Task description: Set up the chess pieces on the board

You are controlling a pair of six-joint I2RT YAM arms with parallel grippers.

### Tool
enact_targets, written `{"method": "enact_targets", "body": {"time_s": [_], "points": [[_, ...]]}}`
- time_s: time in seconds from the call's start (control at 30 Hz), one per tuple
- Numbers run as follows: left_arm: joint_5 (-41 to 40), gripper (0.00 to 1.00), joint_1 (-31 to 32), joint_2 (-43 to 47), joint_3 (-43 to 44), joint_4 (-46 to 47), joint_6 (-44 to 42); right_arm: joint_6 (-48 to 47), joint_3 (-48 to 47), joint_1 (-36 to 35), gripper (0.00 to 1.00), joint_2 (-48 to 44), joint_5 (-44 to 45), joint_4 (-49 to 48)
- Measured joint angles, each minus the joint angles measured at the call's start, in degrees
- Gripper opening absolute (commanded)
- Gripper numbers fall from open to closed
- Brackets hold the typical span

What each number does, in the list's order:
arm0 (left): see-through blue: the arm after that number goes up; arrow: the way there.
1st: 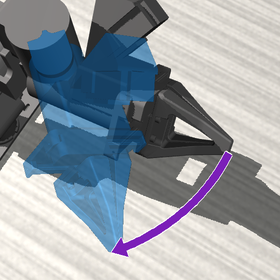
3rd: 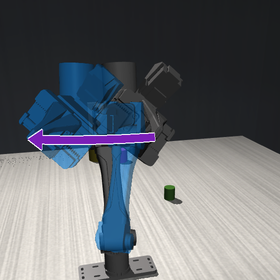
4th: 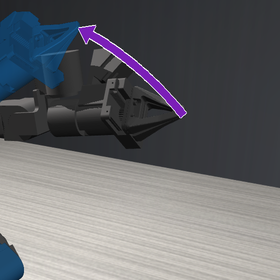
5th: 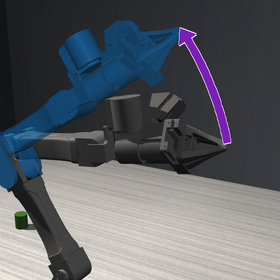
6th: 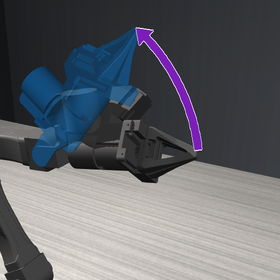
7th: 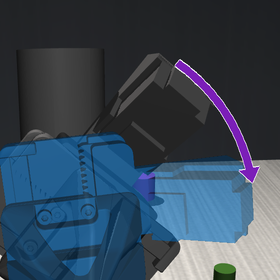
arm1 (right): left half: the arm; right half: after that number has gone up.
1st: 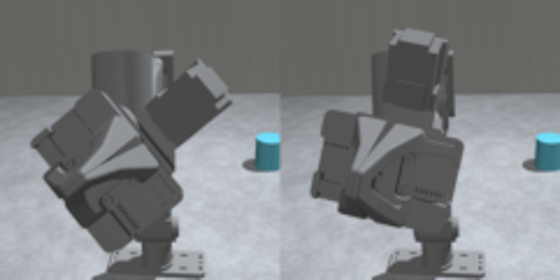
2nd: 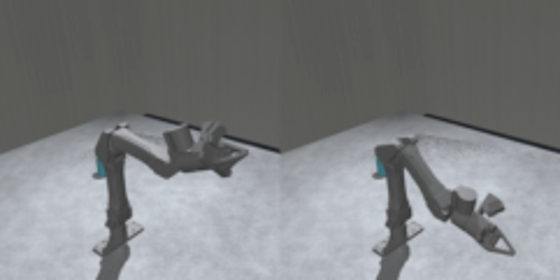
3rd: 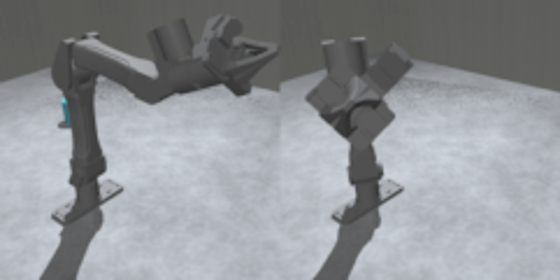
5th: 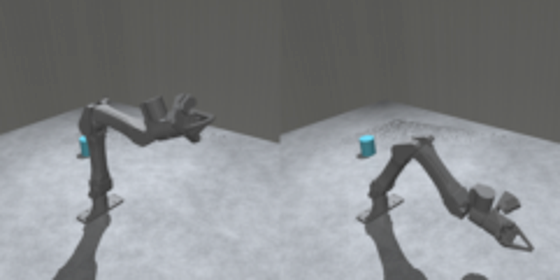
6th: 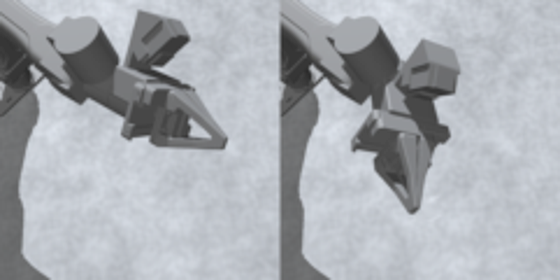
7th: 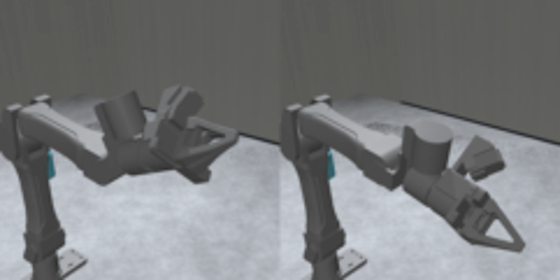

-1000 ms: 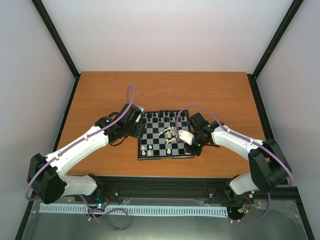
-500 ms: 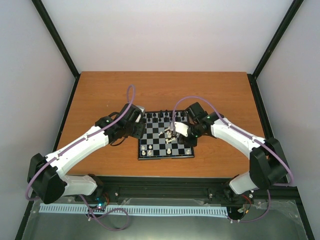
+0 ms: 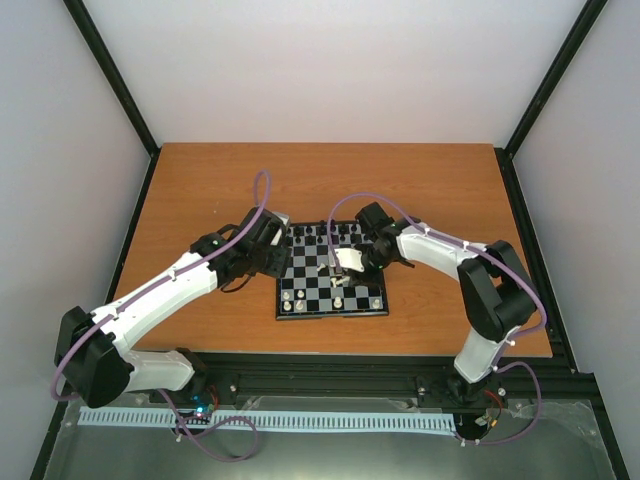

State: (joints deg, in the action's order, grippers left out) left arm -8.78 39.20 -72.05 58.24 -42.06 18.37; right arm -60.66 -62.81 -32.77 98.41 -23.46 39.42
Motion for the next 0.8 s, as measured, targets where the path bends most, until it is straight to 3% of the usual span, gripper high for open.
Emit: {"method": "enact_targets", "body": {"time_s": [0.6, 0.8], "points": [[0.04, 0.61, -0.11, 0.26, -0.85, 0.04, 0.00, -1.49, -2.05, 0.00, 0.33, 5.31, 1.22, -0.68], [0.44, 0.61, -0.11, 0.26, -1.14, 0.09, 0.02, -1.38, -3.34, 0.00, 0.24, 6.58, 0.94, -0.31]]}}
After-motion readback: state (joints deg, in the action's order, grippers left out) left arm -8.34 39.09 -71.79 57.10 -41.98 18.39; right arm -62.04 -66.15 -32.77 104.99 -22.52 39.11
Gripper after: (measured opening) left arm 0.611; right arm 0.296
